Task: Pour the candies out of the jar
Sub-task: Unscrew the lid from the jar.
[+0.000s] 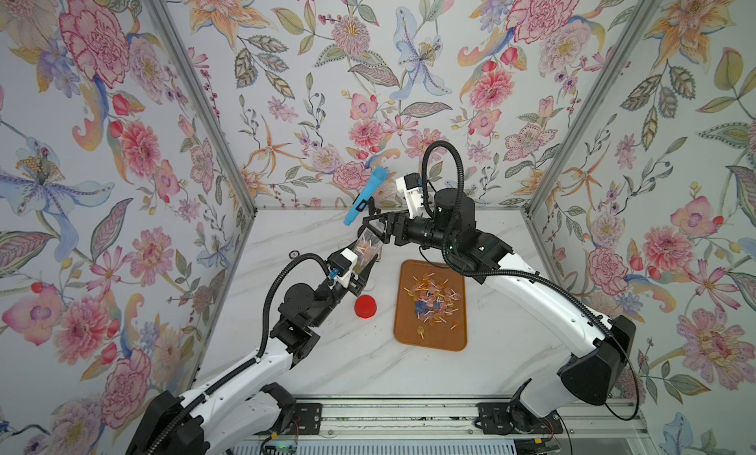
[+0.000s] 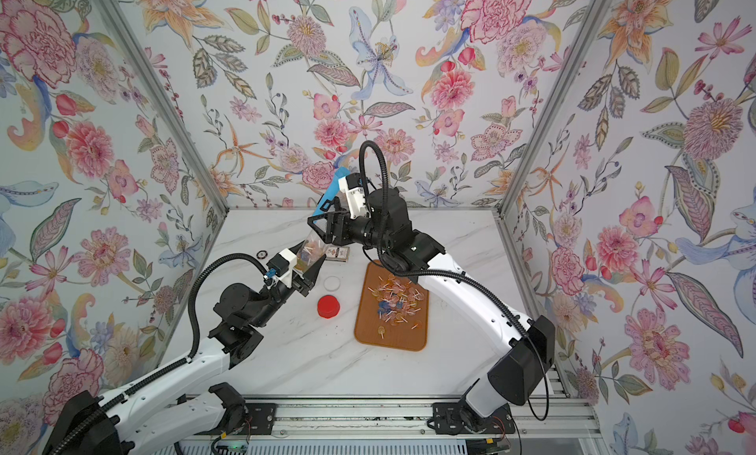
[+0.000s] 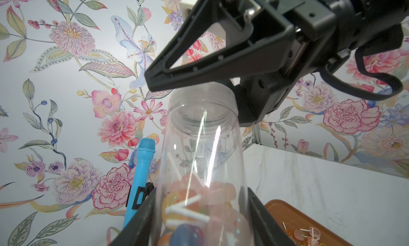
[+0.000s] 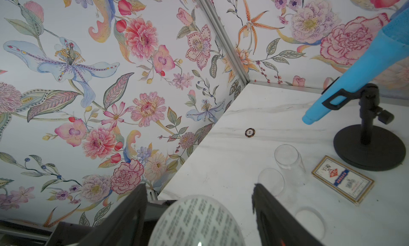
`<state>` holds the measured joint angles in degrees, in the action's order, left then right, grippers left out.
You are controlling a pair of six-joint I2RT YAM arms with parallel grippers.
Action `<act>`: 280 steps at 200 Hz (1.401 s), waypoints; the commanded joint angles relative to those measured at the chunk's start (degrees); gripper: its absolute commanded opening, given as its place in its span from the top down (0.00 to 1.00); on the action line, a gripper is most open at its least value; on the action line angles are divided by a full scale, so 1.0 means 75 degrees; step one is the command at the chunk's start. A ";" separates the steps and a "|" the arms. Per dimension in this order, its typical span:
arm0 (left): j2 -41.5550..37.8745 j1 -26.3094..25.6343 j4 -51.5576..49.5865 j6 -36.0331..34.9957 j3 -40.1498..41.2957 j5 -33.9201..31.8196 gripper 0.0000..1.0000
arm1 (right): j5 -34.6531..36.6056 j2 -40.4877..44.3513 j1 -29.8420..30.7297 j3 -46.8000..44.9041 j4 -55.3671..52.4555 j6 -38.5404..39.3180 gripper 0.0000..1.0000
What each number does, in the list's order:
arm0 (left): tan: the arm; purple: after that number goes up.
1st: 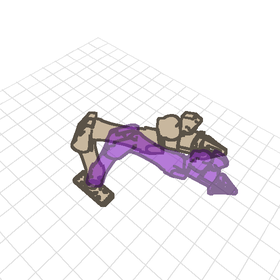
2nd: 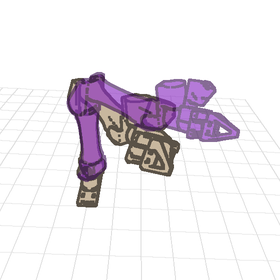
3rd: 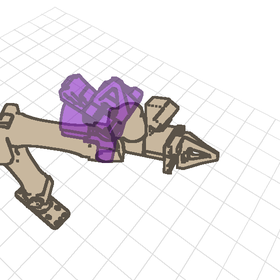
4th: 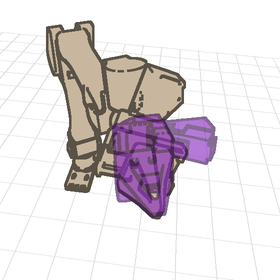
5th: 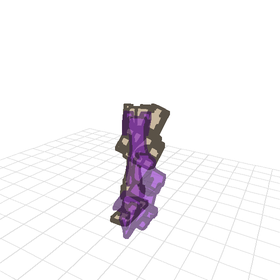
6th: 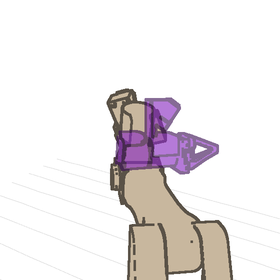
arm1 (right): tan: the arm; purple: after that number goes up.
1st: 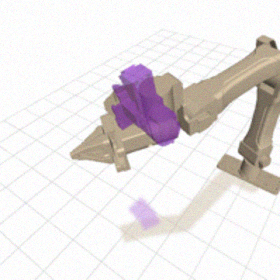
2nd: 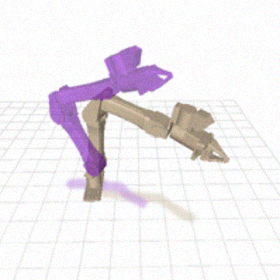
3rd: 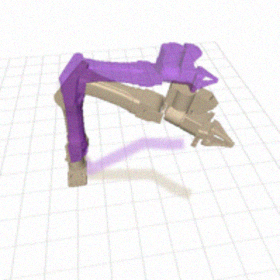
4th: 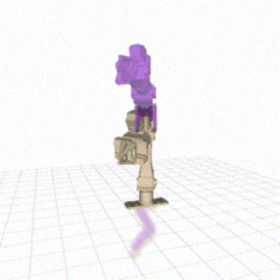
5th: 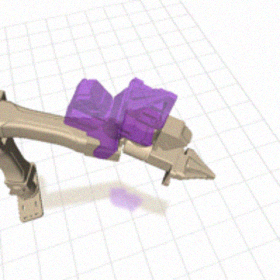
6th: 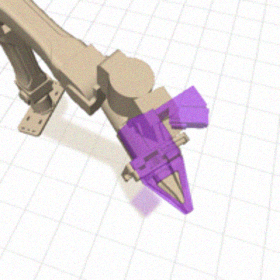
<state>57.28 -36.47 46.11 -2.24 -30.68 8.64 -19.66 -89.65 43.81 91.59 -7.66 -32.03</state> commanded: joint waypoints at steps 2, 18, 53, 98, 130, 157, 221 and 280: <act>-0.0137 -0.0106 0.0274 -0.0185 -0.0008 -0.0225 1.00 | -0.0029 -0.0071 0.0076 0.0245 -0.0077 -0.0193 0.29; -0.0125 -0.0128 0.0286 -0.0203 -0.0005 -0.0279 1.00 | -0.0067 -0.0059 0.0075 0.0201 -0.0023 -0.0267 0.32; -0.0131 -0.0152 0.0309 -0.0201 -0.0011 -0.0390 1.00 | -0.0219 0.0003 0.0065 0.0084 0.0225 -0.0393 0.50; -0.0151 -0.0125 0.0656 0.0448 0.0046 0.0334 1.00 | -0.1448 0.0191 -0.0005 -0.0157 0.1150 0.0349 0.70; 0.0116 0.0046 0.1341 0.1631 -0.0093 0.2315 1.00 | -0.4883 0.0475 -0.0028 -0.0758 0.2837 0.1676 0.75; 0.0359 0.0049 0.2064 0.2200 -0.0084 0.2818 1.00 | -0.5656 0.0731 -0.0020 -0.0995 0.2474 0.2716 0.80; 0.0320 0.0046 0.1565 0.1835 -0.0297 0.2514 1.00 | -0.4746 0.0612 -0.0239 -0.0529 0.1587 0.2606 0.55; 0.0078 0.0046 0.1163 0.1410 -0.0220 0.1644 1.00 | -0.2282 0.1016 -0.0546 -0.0599 0.0979 0.1881 0.00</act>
<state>59.02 -35.70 55.70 10.72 -30.94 24.82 -44.38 -84.12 41.04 86.24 3.05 -15.25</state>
